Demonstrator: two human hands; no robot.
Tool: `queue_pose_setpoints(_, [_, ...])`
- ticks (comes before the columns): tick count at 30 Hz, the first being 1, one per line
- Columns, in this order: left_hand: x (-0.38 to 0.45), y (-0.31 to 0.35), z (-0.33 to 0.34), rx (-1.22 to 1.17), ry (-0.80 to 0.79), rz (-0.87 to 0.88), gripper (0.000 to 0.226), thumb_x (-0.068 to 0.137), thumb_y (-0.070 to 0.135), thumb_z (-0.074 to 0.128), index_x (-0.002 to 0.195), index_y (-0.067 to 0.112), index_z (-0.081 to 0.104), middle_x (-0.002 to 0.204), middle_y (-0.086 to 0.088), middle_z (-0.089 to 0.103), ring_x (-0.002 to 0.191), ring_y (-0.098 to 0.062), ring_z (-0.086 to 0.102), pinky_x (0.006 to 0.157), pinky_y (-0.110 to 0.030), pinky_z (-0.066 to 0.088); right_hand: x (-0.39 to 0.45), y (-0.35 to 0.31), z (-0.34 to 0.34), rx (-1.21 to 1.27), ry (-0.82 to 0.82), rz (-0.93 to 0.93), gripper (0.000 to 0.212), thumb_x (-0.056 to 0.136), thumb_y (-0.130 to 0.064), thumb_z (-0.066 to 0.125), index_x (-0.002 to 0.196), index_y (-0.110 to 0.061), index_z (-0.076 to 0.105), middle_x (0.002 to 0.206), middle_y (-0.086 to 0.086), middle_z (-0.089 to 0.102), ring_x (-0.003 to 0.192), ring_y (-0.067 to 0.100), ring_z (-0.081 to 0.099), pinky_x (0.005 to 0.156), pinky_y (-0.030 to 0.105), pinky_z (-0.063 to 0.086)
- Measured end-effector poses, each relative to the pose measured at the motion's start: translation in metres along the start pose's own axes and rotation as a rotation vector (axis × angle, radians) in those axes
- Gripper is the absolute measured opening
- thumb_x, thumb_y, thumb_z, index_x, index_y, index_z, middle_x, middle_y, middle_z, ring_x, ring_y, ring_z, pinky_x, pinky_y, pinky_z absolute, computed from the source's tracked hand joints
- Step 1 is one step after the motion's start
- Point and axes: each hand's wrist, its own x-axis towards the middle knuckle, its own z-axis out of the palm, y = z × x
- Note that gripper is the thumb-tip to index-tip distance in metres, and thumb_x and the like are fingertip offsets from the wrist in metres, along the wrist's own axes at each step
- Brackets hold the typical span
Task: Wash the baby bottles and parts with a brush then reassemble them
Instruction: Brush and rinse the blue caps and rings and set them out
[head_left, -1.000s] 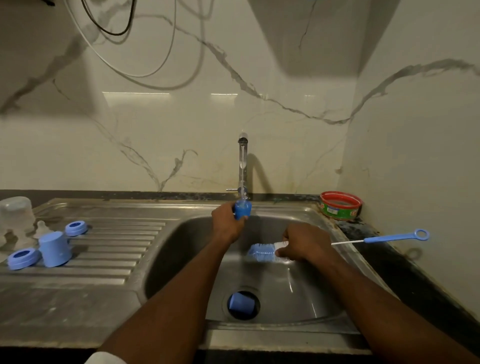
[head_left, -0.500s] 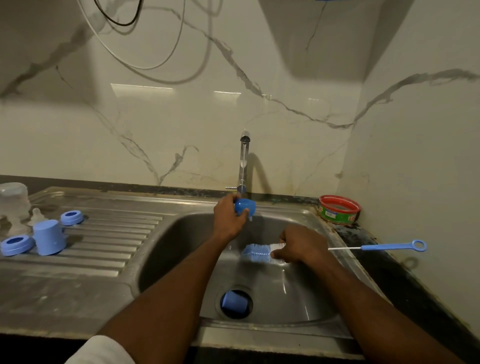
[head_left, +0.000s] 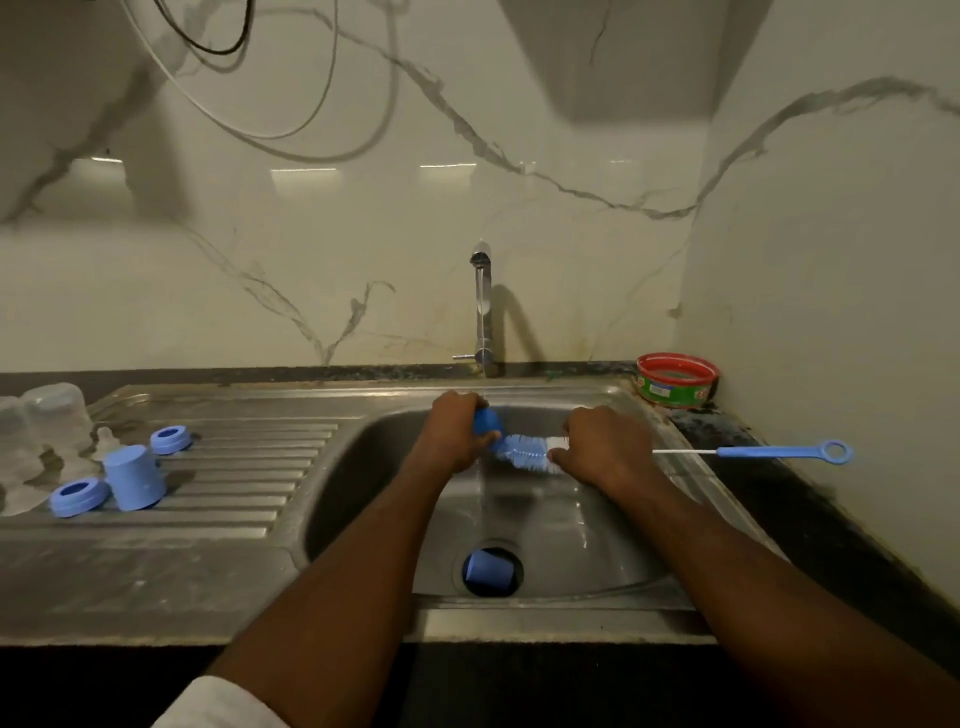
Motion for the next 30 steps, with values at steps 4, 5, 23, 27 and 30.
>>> queue_pose_setpoints(4, [-0.009, 0.001, -0.017, 0.114, -0.016, 0.090, 0.047, 0.085, 0.037, 0.079, 0.126, 0.021, 0.061, 0.121, -0.002, 0.054, 0.101, -0.009, 0.045, 0.088, -0.025, 0.041, -0.005, -0.003, -0.005, 0.024, 0.054, -0.002, 0.036, 0.091, -0.048, 0.065, 0.119, -0.025, 0.066, 0.117, 0.003, 0.067, 0.103, 0.022, 0.065, 0.072, 0.030, 0.039])
queue_pose_setpoints(5, [-0.009, 0.002, -0.022, 0.115, 0.014, 0.114, 0.047, 0.085, 0.039, 0.078, 0.125, 0.022, 0.061, 0.119, 0.000, 0.055, 0.100, -0.009, 0.046, 0.086, -0.025, 0.040, -0.004, -0.004, -0.006, 0.041, 0.074, -0.001, 0.036, 0.091, -0.050, 0.064, 0.117, -0.025, 0.066, 0.115, 0.003, 0.068, 0.102, 0.022, 0.065, 0.071, 0.031, 0.039])
queue_pose_setpoints(23, [-0.021, -0.012, -0.038, 0.039, 0.164, 0.002, 0.042, 0.086, 0.042, 0.078, 0.115, 0.017, 0.062, 0.113, -0.001, 0.062, 0.094, -0.008, 0.054, 0.079, -0.016, 0.043, -0.005, -0.007, -0.009, 0.089, 0.138, 0.009, 0.038, 0.094, -0.055, 0.059, 0.115, -0.024, 0.067, 0.108, 0.002, 0.070, 0.095, 0.021, 0.065, 0.074, 0.031, 0.043])
queue_pose_setpoints(27, [-0.026, -0.018, -0.031, 0.088, -0.019, -0.111, 0.043, 0.081, 0.041, 0.083, 0.110, 0.017, 0.063, 0.106, 0.001, 0.065, 0.091, -0.011, 0.061, 0.082, -0.028, 0.054, -0.010, -0.006, -0.002, 0.011, 0.001, 0.004, 0.031, 0.089, -0.046, 0.064, 0.112, -0.026, 0.068, 0.111, 0.001, 0.068, 0.099, 0.022, 0.066, 0.072, 0.030, 0.042])
queue_pose_setpoints(30, [-0.027, -0.006, -0.033, 0.026, 0.034, -0.061, 0.044, 0.081, 0.035, 0.084, 0.114, 0.015, 0.062, 0.103, 0.003, 0.060, 0.090, -0.010, 0.057, 0.079, -0.024, 0.048, -0.010, -0.007, -0.007, 0.061, 0.065, 0.037, 0.035, 0.089, -0.053, 0.064, 0.113, -0.026, 0.066, 0.107, 0.000, 0.068, 0.094, 0.020, 0.064, 0.072, 0.033, 0.046])
